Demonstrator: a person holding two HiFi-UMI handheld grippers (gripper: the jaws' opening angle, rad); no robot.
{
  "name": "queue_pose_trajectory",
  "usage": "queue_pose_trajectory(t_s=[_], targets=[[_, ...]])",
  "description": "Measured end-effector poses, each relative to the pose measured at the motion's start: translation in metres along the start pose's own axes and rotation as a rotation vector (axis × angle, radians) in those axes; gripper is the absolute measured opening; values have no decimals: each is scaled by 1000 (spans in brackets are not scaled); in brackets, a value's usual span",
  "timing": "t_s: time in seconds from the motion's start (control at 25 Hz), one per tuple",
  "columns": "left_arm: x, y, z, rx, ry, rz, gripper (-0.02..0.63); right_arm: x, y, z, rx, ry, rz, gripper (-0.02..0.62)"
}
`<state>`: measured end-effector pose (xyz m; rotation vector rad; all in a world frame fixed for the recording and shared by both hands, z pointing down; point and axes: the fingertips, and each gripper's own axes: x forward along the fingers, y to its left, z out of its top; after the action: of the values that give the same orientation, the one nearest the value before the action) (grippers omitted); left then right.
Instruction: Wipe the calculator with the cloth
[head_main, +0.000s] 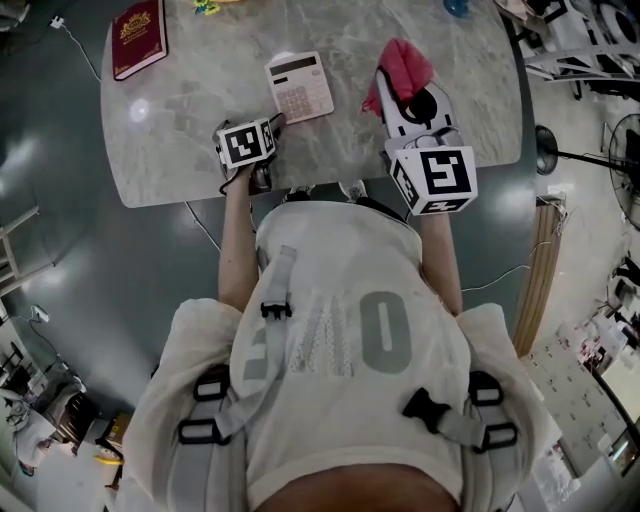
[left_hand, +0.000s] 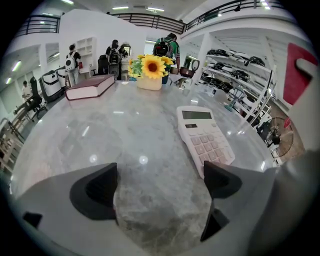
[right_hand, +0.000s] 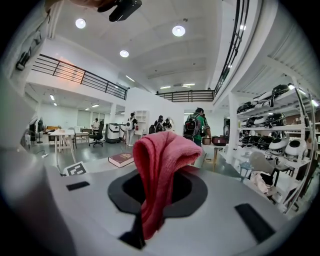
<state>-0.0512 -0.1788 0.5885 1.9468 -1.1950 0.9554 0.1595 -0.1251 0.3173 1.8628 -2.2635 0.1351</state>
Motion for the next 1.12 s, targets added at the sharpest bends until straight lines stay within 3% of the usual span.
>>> queue_pose_trajectory(t_s=[0.16, 0.32, 0.6, 0.8, 0.88, 1.12], targets=[[0, -2, 0, -1, 5, -1, 523, 12, -3, 5, -72, 3, 22, 52], [1, 0, -1, -5, 14, -1, 523, 44, -6, 17, -260, 20, 46, 52], [3, -1, -4, -8, 33, -1, 523, 109, 4, 16, -744, 102, 79, 64], [7, 0, -1, -5, 34, -13, 523, 144, 29, -21, -1159, 214, 190, 63], [6, 0, 0, -5, 37, -13, 523, 153, 37, -41, -1277, 261, 239, 63], [9, 4, 1, -5, 29, -17, 523, 174, 56, -103, -1366, 421, 350, 63]])
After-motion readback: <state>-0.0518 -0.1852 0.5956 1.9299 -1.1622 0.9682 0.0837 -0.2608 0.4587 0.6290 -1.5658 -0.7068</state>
